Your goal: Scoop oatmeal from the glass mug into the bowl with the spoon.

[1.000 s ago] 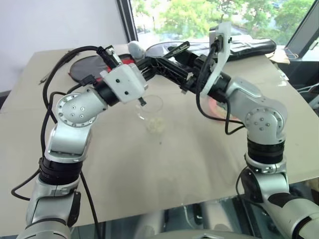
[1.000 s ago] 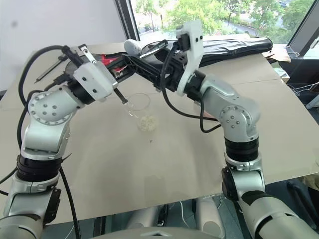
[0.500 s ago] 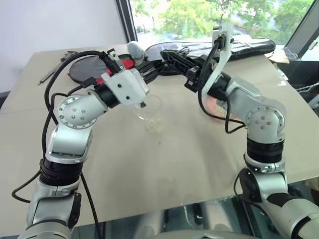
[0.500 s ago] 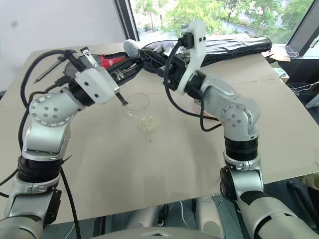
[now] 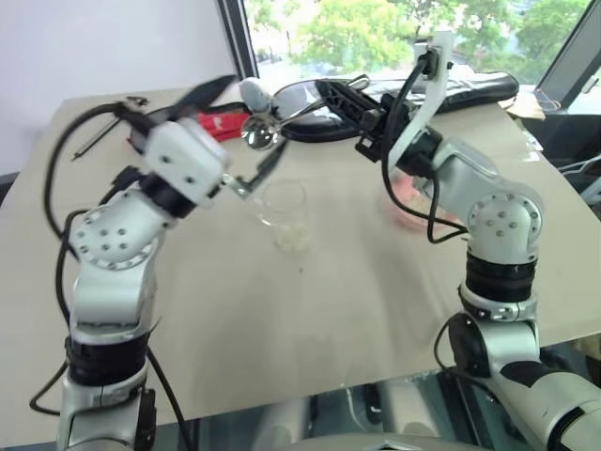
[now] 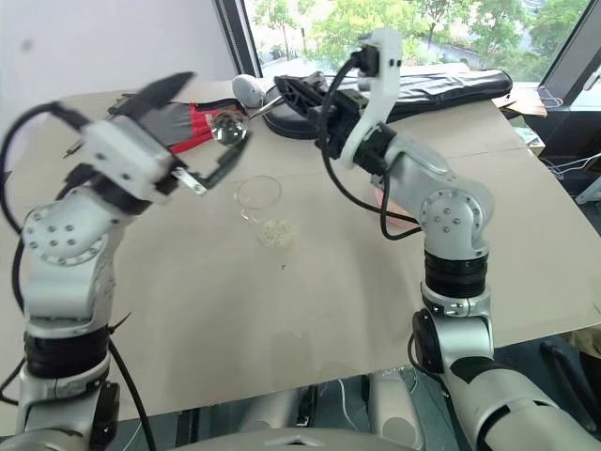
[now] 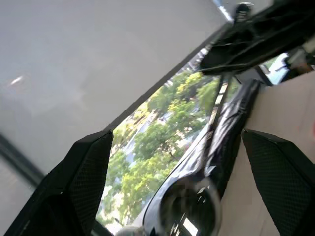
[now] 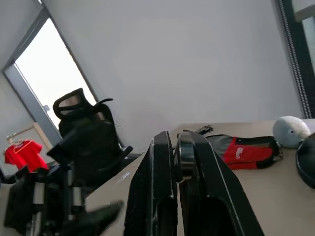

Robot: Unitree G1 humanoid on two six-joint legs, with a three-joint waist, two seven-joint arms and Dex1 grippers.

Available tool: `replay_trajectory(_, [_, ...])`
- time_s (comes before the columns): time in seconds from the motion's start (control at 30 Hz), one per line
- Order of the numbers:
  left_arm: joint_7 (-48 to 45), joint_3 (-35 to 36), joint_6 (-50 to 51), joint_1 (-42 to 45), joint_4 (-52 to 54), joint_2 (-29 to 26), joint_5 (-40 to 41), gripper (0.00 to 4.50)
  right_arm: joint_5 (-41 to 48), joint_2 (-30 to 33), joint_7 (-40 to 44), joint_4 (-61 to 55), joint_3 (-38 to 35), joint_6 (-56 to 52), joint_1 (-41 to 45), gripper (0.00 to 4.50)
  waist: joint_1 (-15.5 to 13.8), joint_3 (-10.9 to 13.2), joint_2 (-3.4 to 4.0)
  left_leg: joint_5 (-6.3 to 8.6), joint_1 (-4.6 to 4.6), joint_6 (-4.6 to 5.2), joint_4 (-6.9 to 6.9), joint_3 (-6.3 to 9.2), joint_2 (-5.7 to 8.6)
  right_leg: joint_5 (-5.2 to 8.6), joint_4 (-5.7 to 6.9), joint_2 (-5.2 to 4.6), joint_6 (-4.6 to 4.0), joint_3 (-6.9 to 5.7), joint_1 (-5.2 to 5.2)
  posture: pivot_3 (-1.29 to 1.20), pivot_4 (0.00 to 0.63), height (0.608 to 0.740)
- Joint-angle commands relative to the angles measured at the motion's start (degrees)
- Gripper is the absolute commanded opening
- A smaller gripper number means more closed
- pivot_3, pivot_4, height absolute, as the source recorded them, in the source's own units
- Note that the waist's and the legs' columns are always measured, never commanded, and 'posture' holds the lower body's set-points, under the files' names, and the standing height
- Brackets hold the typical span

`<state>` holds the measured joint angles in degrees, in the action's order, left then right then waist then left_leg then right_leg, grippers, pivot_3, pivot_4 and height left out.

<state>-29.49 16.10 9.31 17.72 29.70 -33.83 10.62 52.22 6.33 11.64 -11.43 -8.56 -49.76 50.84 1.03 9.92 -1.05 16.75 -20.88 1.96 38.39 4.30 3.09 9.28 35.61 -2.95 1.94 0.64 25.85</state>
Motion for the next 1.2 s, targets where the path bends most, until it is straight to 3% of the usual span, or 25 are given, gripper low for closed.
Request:
replay_trajectory(0.03, [2.0, 6.6, 1.7, -8.3, 3.8, 2.1, 2.8, 4.45, 1.7, 1.4, -2.5, 1.1, -5.1, 1.3, 2.2, 0.00, -0.1, 0.0, 0.00, 0.00, 0.00, 0.00, 0.00, 0.00, 0.00, 0.00, 0.01, 0.02, 0.00, -0.02, 0.00, 0.00, 0.150, 0.740])
replay_trajectory(0.17, [0.2, 5.1, 0.0, -18.3, 2.3, 5.1, 3.9, 4.45, 3.4, 1.6, -6.9, 4.3, -9.5, 1.2, 3.8, 0.00, -0.1, 0.0, 0.01, 0.01, 0.03, 0.01, -0.01, -0.06, 0.01, 0.00, -0.01, -0.01, 0.00, 0.06, -0.02, 0.00, 0.150, 0.740])
replay_trajectory(0.3, [-3.0, 2.3, -2.3, -20.0, -3.6, 5.6, 4.6, 4.45, 3.9, 1.4, -8.5, 5.3, -10.0, 0.6, 4.7, 0.00, -0.3, 0.0, 0.04, 0.11, 0.01, 0.20, 0.00, 0.03, 0.01, 0.01, 0.02, 0.01, -0.02, -0.08, -0.04, 0.00, 0.150, 0.740])
replay_trajectory(0.63, [-10.7, -1.5, -10.0, -9.9, -25.4, 5.6, 6.7, 4.45, 3.0, 1.9, -9.5, 4.0, -9.1, 0.8, 3.6, 0.00, -0.1, 0.1, 0.16, 0.12, 0.08, 0.26, 0.02, -0.05, -0.07, -0.03, 0.06, 0.16, -0.08, -0.02, -0.05, 0.00, 0.150, 0.740])
replay_trajectory(1.17, [-17.2, -6.8, -15.9, 4.3, -46.1, 7.3, 6.2, 4.45, 3.9, 3.4, -11.9, 0.6, -8.9, 0.2, 3.3, 0.00, -0.1, 0.1, 0.16, 0.13, 0.01, 0.25, 0.00, -0.08, -0.05, -0.04, 0.00, 0.04, -0.06, 0.00, -0.01, 0.00, 0.150, 0.740])
replay_trajectory(1.2, [-17.3, -7.0, -16.4, 4.6, -46.7, 7.5, 6.0, 4.22, 3.9, 3.4, -12.0, 0.4, -8.9, 0.1, 3.2, 0.00, -0.1, 0.1, 0.16, 0.13, 0.01, 0.26, 0.00, -0.08, -0.05, -0.04, 0.00, 0.02, -0.06, 0.01, -0.01, 0.00, 0.150, 0.740])
